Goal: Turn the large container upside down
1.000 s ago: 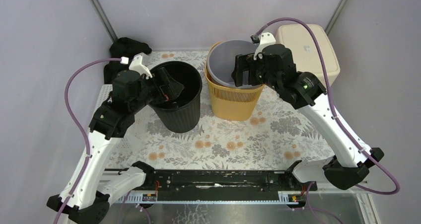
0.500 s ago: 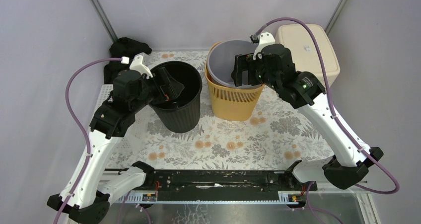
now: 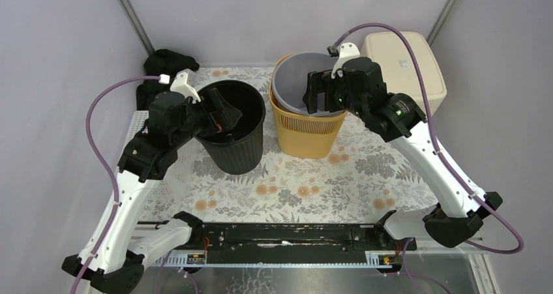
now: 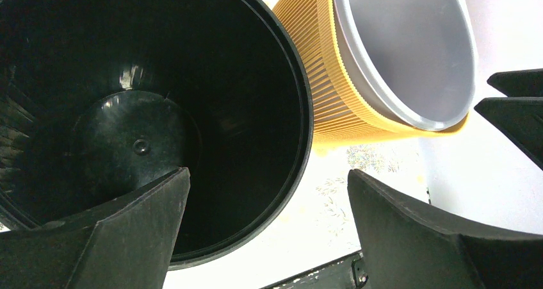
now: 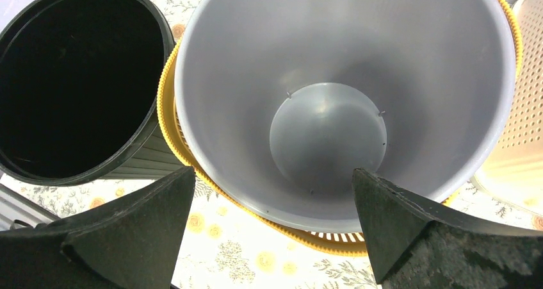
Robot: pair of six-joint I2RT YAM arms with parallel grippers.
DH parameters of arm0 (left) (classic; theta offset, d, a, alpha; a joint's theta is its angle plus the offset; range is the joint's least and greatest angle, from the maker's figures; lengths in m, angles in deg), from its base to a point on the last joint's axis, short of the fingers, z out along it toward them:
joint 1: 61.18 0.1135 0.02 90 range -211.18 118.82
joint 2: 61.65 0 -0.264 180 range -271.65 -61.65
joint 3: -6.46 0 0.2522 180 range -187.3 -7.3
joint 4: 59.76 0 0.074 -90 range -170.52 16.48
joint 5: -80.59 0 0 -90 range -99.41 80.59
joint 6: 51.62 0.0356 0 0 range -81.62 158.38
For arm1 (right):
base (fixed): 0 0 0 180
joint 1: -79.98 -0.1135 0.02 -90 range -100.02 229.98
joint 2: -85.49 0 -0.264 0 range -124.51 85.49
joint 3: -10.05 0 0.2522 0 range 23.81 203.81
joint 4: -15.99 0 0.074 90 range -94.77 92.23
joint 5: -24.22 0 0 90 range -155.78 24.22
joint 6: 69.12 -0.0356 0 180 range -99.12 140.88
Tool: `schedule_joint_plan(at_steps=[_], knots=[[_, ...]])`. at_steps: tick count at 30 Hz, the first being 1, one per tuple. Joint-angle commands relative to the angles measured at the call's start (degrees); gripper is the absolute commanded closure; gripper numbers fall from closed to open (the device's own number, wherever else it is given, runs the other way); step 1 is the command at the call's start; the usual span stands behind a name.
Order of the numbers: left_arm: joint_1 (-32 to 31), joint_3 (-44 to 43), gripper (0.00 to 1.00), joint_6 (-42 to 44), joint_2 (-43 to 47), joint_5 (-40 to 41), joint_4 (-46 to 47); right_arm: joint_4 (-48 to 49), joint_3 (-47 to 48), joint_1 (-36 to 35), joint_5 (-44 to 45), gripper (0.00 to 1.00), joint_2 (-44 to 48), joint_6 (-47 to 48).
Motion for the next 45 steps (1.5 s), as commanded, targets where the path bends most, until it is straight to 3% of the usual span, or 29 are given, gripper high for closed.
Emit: schedule_joint_plan(at_steps=[1,45], knots=[[0.33,-0.23,0.00,0.45,0.07,-0.58,3.44,2.13,2.08,0.33,-1.05,0.01,0.07,0.32],[0.33,0.22,0.00,0.53,0.58,-0.24,3.14,2.38,1.81,0.34,-1.94,0.01,-0.11,-0.32]])
